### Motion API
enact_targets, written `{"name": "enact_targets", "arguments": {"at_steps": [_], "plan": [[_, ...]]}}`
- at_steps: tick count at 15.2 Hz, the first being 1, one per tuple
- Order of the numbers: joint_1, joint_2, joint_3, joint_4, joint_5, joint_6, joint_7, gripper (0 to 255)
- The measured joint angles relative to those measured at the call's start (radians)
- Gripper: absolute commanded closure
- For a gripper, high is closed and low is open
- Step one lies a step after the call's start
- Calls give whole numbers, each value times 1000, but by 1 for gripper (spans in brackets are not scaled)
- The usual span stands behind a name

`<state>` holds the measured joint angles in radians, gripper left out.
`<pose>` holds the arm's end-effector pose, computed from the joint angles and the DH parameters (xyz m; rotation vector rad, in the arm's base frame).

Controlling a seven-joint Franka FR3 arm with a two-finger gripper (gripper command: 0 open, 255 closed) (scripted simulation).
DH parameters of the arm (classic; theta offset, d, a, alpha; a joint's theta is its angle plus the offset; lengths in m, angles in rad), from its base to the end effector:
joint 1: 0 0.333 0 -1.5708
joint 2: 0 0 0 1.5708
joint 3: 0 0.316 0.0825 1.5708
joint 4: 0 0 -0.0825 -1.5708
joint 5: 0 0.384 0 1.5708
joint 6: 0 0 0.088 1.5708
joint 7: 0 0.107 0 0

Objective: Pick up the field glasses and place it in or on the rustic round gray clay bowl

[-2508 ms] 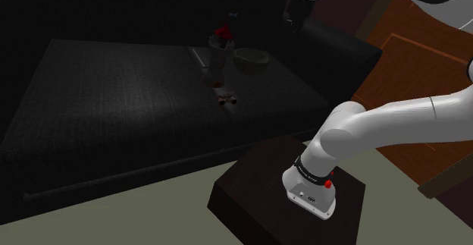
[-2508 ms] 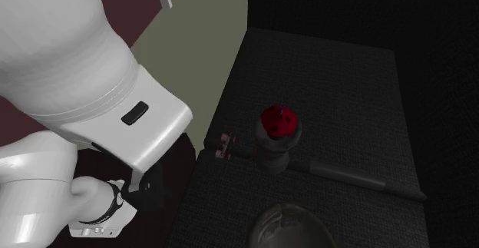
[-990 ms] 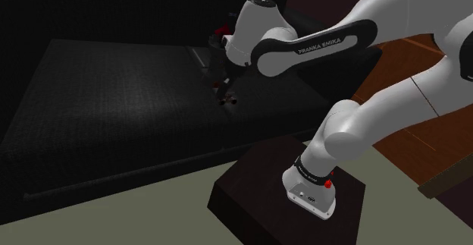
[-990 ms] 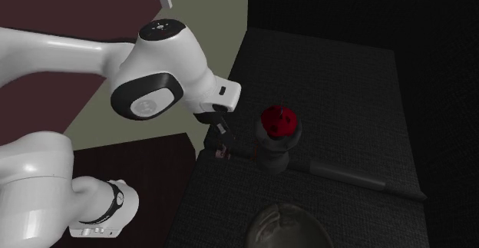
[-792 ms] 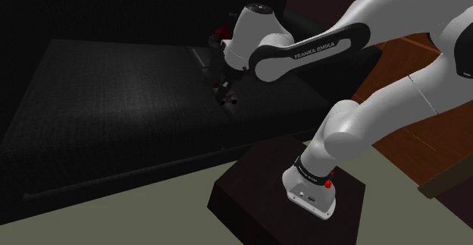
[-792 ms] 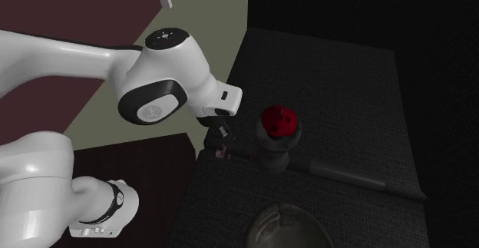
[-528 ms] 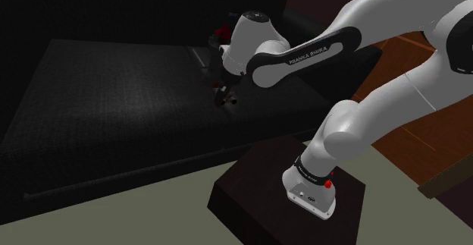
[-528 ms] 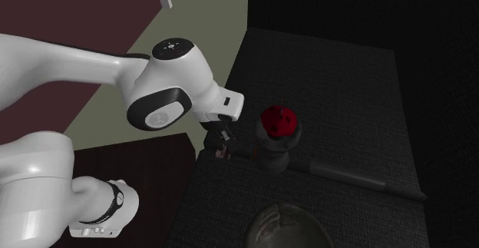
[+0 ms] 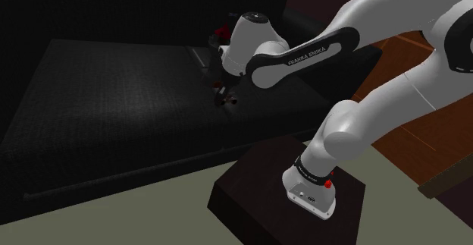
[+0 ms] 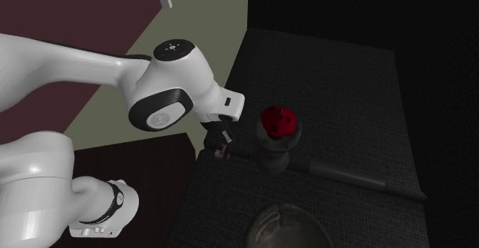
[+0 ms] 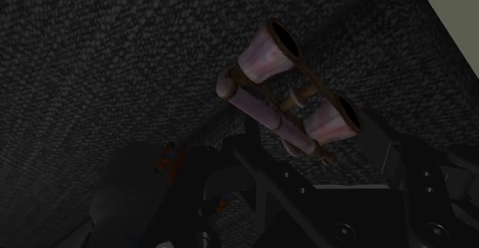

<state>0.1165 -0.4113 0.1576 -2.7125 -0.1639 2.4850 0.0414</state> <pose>0.3823 0.1053 0.3698 2.9368 0.5140 0.2985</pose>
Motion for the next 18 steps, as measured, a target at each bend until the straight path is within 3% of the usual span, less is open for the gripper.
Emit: {"name": "enact_targets", "arguments": {"at_steps": [9,18], "plan": [[-1,1,0,0,-1,2,1,255],[16,-69,-15,57,27,-127,-33,255]]}}
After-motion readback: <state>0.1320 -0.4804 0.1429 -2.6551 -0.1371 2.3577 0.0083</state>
